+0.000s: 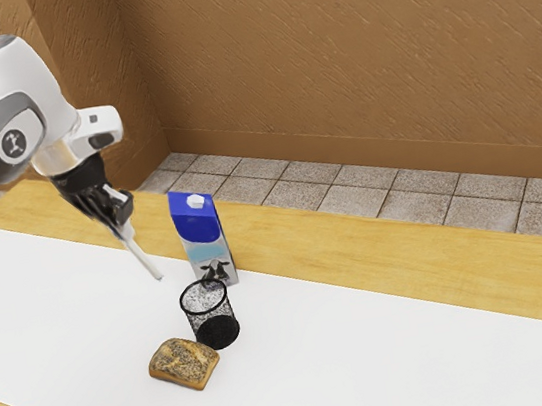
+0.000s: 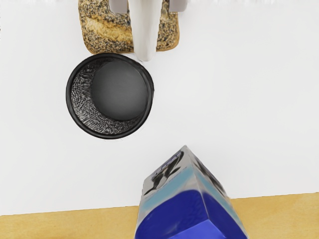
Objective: Take the marker out of the pen holder and place it to the left of the pen holder.
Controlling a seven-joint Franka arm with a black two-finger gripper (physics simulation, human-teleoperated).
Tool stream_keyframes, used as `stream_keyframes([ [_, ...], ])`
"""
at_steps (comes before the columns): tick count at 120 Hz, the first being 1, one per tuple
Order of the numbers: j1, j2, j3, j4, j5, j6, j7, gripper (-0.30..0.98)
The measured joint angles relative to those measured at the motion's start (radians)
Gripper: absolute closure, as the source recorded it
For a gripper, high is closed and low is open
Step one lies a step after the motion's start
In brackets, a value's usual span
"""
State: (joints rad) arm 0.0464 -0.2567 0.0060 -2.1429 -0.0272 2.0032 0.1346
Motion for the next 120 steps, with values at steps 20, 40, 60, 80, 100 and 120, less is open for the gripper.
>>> stream_keyframes([
  [20,0.002,0.249,0.092,0.253,0.020,-0.313,-0.035,0.77],
  [40,0.008,0.549,0.147,0.511,0.022,-0.605,-0.079,0.77],
  [60,0.016,0.777,0.186,0.679,0.022,-0.821,-0.113,0.76],
  [80,0.067,0.912,0.188,0.757,0.019,-0.948,-0.136,0.76],
  [100,0.080,1.047,0.187,0.868,0.017,-1.046,-0.152,0.76],
  [120,0.090,1.159,0.184,0.966,0.016,-1.093,-0.156,0.75],
])
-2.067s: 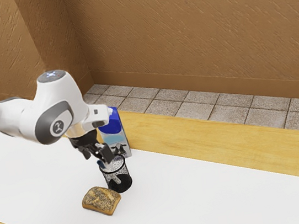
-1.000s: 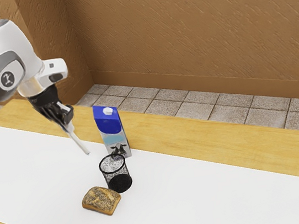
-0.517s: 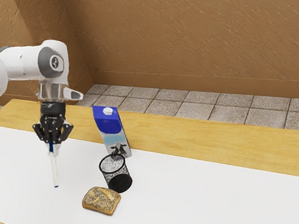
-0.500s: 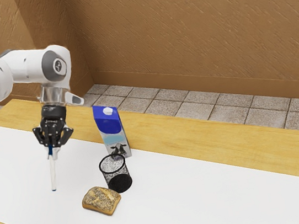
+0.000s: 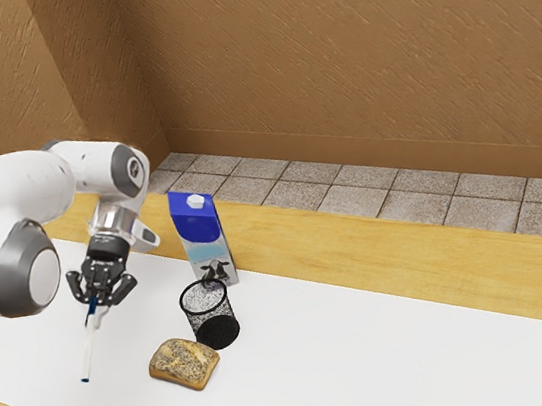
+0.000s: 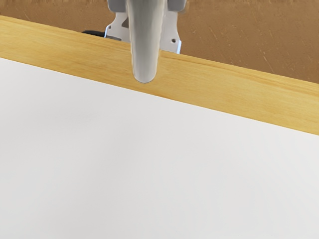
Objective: Take the marker out of the pen holder and place it to the left of the pen holder.
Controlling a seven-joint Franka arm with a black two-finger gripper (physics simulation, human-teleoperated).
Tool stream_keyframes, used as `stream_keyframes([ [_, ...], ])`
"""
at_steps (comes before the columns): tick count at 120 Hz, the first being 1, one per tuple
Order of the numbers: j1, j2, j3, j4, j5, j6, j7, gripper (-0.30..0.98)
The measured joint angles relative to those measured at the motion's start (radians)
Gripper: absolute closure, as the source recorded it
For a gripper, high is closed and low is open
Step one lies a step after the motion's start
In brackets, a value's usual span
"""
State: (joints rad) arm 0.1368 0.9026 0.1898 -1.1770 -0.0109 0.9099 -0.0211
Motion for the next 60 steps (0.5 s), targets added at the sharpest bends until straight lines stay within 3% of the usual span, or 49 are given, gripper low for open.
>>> stream_keyframes([
  [25,0.012,0.066,-0.004,0.032,-0.002,-0.022,0.003,0.75],
  [60,0.014,0.105,-0.004,0.032,-0.013,-0.033,-0.001,0.62],
])
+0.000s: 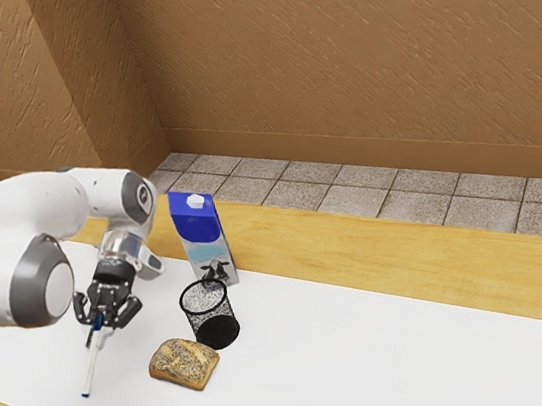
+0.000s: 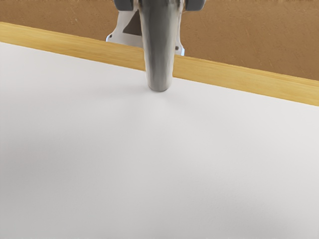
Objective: Take the marker out of the pen holder and place it to the left of the pen holder.
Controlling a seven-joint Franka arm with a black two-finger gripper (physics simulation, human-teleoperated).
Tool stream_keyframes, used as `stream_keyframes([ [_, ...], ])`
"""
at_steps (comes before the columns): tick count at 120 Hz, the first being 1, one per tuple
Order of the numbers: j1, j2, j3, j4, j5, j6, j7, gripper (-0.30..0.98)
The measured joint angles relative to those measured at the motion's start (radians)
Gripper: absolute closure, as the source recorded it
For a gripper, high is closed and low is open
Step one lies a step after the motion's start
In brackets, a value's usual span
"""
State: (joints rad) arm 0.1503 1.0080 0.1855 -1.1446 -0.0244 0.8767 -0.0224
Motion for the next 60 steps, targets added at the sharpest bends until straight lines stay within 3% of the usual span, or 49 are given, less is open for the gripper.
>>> stream_keyframes([
  [21,0.000,-0.007,0.000,-0.005,-0.004,-0.002,-0.003,0.39],
  [28,-0.007,-0.073,-0.006,-0.031,-0.004,0.000,-0.006,0.29],
  [33,-0.014,-0.218,-0.042,-0.120,-0.003,0.025,-0.007,0.24],
  [46,-0.093,-0.760,-0.113,-0.449,0.007,0.230,0.011,0.15],
  [54,-0.117,-0.945,-0.140,-0.515,0.013,0.352,0.028,0.11],
  [60,-0.136,-1.015,-0.149,-0.521,0.021,0.421,0.040,0.08],
])
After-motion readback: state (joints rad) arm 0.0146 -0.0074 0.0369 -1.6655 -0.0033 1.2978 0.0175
